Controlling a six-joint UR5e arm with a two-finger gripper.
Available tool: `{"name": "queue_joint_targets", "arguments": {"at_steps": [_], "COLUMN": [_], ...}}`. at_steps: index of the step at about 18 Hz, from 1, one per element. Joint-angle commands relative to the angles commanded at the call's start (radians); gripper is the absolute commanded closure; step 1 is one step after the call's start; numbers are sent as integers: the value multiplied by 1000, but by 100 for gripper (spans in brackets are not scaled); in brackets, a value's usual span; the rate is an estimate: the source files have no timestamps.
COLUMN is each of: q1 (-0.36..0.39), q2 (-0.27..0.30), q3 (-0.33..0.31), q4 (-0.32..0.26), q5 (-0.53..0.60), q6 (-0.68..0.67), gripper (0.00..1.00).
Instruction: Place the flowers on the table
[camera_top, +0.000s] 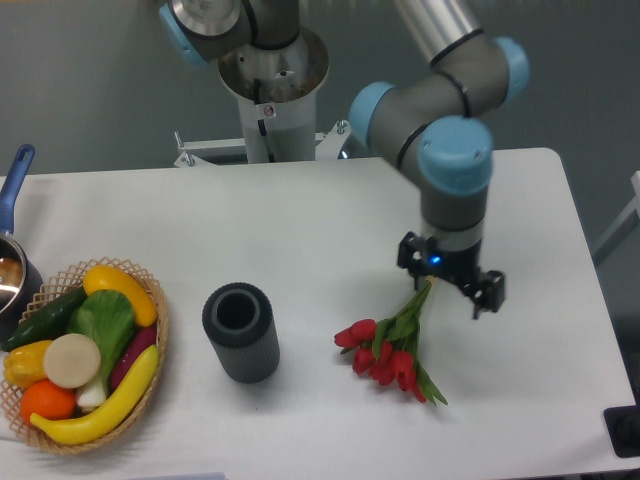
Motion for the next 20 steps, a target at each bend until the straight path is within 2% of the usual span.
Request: {"name": "queue_joint_targets", "arguments": {"at_steps": [2,4,5,8,14,16,20], "q1": [69,94,112,153,268,293,307], "q2": [46,72,86,138,209,226,240], "q3": [11,46,55,48,44,40,28], "q4": [-105,-214,-251,-281,-399,-413,-413], "q5": [-32,-31,-31,-34,-46,-62,-80], "q6": [53,171,208,271,485,535,549], "gripper": [0,0,0,0,0,0,0]}}
